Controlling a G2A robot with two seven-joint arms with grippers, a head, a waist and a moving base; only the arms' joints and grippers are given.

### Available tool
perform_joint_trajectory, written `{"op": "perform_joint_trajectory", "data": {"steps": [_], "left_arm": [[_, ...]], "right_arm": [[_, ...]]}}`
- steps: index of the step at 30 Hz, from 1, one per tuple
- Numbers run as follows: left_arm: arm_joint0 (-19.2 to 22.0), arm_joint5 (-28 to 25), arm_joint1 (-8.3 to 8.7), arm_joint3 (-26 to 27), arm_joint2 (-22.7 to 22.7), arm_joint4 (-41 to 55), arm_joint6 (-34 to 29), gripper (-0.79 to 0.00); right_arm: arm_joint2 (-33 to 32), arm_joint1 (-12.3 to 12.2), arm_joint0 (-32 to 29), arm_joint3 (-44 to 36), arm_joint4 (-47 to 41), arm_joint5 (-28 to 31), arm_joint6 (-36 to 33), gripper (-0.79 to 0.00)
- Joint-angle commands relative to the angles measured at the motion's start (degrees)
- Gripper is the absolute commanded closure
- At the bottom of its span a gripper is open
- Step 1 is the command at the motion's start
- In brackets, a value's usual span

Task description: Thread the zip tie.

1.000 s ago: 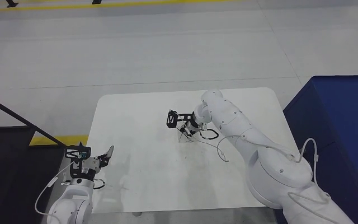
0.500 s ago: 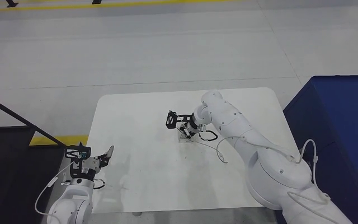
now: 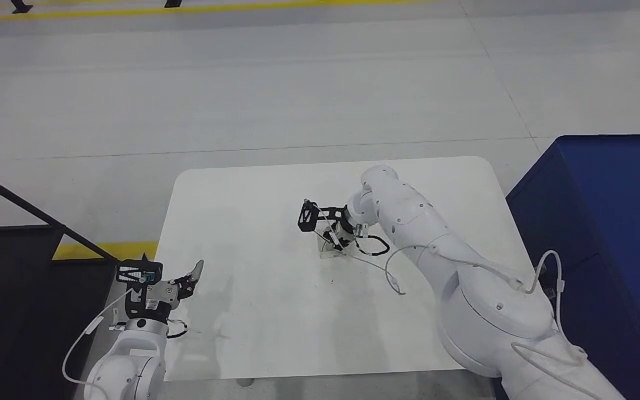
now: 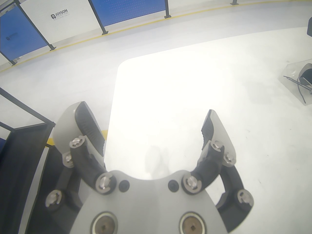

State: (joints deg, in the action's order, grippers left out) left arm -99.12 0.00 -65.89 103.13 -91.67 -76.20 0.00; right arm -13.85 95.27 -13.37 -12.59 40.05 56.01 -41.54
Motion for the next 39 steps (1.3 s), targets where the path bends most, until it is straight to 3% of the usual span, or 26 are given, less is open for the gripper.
{"op": "perform_joint_trajectory", "data": {"steps": [1,16,21,27,36,39], "left_arm": [[0.0,0.0,0.0,0.0,0.0,0.0,0.0,-0.785],[0.0,0.0,0.0,0.0,0.0,0.0,0.0,-0.785],[0.0,0.0,0.0,0.0,0.0,0.0,0.0,-0.785],[0.0,0.0,0.0,0.0,0.0,0.0,0.0,-0.785],[0.0,0.0,0.0,0.0,0.0,0.0,0.0,-0.785],[0.0,0.0,0.0,0.0,0.0,0.0,0.0,-0.785]], "right_arm": [[-0.19,0.09,-0.04,0.16,-0.21,-0.09,-0.35,0.0],[-2.02,-0.59,-0.63,-0.47,-2.58,1.99,1.36,0.0],[-2.75,-3.62,-1.03,-4.7,-7.11,1.99,0.29,0.0],[-3.37,-10.41,-1.66,-14.75,-13.39,1.99,-1.14,0.0],[-3.34,-10.92,-2.2,-15.78,-13.33,1.49,-0.8,0.0],[-4.74,-12.45,-4.24,-19.43,-17.69,1.99,2.34,0.0]]}}
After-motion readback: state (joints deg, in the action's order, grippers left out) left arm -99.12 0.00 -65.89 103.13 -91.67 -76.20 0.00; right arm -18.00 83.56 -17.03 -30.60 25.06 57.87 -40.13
